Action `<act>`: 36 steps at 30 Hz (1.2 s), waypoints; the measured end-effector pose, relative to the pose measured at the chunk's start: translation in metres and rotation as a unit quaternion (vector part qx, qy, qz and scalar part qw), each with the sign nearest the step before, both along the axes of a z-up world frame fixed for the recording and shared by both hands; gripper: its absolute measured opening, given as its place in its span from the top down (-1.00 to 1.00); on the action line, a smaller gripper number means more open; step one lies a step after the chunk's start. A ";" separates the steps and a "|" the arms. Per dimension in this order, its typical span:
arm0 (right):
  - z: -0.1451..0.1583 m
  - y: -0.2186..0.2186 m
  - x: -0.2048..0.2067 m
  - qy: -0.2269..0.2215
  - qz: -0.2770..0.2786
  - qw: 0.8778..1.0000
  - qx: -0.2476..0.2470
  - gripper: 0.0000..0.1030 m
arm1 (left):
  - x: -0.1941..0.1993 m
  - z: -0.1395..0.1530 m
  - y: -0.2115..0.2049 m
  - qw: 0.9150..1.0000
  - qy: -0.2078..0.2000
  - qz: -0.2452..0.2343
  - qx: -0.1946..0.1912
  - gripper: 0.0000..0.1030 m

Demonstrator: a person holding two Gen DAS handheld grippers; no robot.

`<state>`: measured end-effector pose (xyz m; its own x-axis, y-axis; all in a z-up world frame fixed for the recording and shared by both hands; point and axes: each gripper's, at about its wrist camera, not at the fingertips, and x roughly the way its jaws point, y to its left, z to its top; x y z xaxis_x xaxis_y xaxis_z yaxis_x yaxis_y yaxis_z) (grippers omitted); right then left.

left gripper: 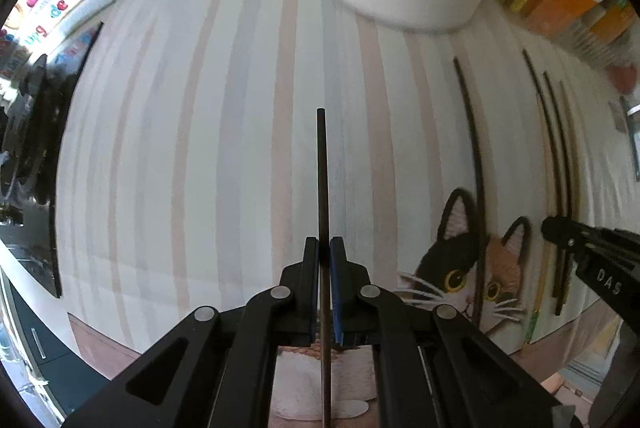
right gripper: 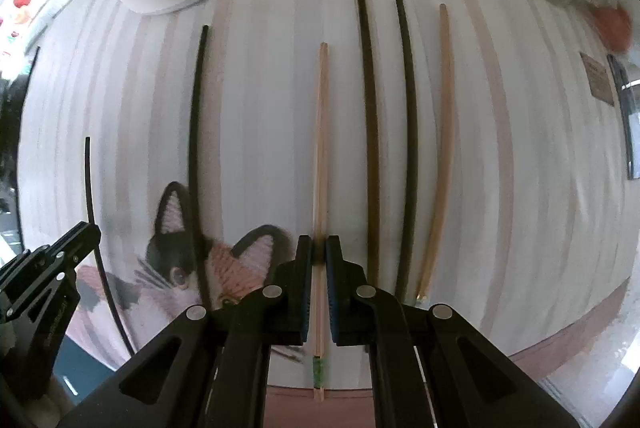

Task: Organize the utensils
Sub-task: 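Lift both held chopsticks and carry them over the cream holder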

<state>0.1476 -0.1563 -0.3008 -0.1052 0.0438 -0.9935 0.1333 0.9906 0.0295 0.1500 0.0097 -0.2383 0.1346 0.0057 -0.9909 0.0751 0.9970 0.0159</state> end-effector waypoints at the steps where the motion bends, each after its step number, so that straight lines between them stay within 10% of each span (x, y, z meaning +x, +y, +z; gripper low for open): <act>1: 0.003 0.000 -0.001 -0.007 -0.001 1.000 0.002 0.86 | -0.001 0.007 0.001 1.000 -0.007 0.002 -0.004 0.95; 18: 0.120 0.000 0.011 -0.161 -0.015 0.984 0.075 0.87 | 0.003 0.140 0.023 0.984 -0.166 0.038 -0.059 0.96; 36: 0.269 -0.008 0.127 -0.344 -0.012 0.933 0.104 0.87 | 0.050 0.326 0.036 0.930 -0.358 0.014 -0.080 0.97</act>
